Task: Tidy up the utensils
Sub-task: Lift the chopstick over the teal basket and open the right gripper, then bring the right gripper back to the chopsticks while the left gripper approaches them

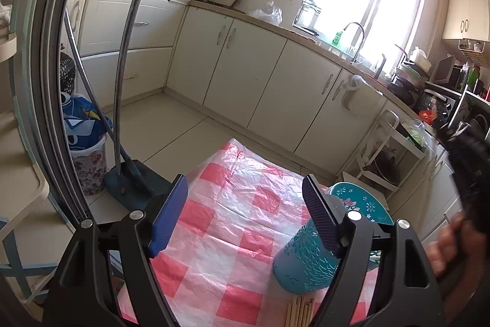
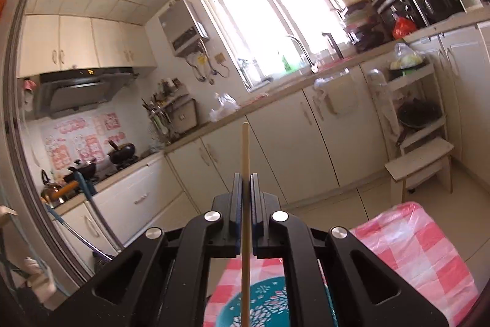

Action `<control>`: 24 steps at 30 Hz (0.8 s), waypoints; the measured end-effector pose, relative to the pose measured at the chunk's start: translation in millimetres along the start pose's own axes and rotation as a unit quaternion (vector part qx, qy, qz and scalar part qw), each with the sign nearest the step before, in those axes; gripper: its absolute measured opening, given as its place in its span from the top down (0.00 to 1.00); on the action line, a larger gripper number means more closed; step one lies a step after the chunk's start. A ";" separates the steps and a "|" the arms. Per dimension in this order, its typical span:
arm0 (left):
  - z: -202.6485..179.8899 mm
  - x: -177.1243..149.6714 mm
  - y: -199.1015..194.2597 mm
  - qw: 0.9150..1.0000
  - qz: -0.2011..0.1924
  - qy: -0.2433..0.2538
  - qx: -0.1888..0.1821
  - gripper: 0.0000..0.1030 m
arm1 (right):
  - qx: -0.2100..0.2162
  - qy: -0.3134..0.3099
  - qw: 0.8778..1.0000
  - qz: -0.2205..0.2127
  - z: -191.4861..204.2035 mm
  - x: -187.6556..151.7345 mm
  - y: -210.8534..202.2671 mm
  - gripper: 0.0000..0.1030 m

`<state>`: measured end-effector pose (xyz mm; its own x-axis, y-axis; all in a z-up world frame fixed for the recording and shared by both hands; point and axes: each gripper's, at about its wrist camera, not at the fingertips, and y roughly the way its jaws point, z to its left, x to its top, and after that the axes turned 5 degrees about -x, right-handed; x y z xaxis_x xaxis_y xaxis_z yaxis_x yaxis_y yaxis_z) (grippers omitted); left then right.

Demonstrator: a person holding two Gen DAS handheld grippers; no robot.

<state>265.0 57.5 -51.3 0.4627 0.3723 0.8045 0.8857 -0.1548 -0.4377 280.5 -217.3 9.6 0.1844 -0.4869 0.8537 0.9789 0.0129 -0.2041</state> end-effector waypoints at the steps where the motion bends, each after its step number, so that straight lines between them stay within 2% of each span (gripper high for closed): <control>1: -0.2 -0.1 0.2 1.000 0.001 0.000 -0.001 0.29 | -0.005 -0.003 1.000 0.007 -1.9 -7.2 3.6 0.95; 6: 0.2 -0.2 1.0 1.000 0.004 -0.001 -0.004 0.28 | -0.025 -0.033 0.998 0.036 -16.0 -45.1 8.5 0.94; 10: -1.1 -2.7 2.8 1.000 0.007 0.001 -0.001 0.27 | -0.025 -0.048 0.997 0.058 -22.0 -66.4 -5.0 0.94; 12: -1.3 -4.0 3.1 1.000 0.008 0.003 0.000 0.27 | -0.022 -0.057 0.996 0.066 -24.1 -70.2 -18.0 0.90; 14: -1.5 -5.4 2.4 1.000 0.009 0.008 0.002 0.27 | -0.021 -0.063 0.995 0.069 -26.8 -73.1 -38.9 0.81; 17: 0.0 -6.6 1.6 1.000 0.009 0.012 0.006 0.26 | -0.020 -0.072 0.994 0.085 -32.5 -81.4 -70.2 0.76; 19: 2.4 -7.6 1.5 1.000 0.011 0.013 0.010 0.25 | -0.027 -0.073 0.990 0.116 -39.7 -94.9 -89.8 0.76; 21: 5.8 -7.9 1.7 1.000 0.015 0.011 0.013 0.24 | -0.041 -0.077 0.982 0.170 -45.0 -116.5 -102.3 0.76; 24: 9.6 -10.6 1.1 1.000 0.022 0.014 0.015 0.24 | -0.053 -0.079 0.963 0.254 -56.8 -156.9 -106.1 0.76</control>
<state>260.7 62.1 -64.1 0.5028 0.3407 0.7945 0.8629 -0.1432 -0.4846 142.7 -191.8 -129.9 0.6556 -0.3019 0.6921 0.7464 0.1206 -0.6545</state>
